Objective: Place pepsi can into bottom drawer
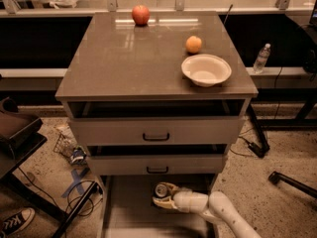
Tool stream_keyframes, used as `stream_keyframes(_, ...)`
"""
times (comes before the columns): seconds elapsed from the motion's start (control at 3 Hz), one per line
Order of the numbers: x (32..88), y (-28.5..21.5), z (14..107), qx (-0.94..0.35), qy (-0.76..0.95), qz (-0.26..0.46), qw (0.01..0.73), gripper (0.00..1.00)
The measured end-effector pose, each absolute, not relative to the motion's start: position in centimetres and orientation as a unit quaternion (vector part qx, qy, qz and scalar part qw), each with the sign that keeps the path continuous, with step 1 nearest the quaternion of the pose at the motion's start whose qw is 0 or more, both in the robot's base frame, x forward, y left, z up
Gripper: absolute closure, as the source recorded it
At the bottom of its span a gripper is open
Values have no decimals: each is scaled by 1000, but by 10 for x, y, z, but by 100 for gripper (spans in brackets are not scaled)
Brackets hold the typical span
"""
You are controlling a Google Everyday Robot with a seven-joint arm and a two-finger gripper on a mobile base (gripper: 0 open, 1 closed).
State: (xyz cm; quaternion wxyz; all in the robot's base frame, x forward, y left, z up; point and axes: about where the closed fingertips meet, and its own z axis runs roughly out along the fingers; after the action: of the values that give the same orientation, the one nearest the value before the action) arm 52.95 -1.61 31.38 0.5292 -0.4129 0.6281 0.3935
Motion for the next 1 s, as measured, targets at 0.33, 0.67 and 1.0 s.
stream_keyframes(0.33, 544, 0, 278, -433, 627, 388, 519, 100)
stream_keyframes(0.67, 548, 28, 242, -442, 621, 391, 517, 100)
stream_keyframes(1.0, 545, 45, 214, -443, 622, 394, 511, 100)
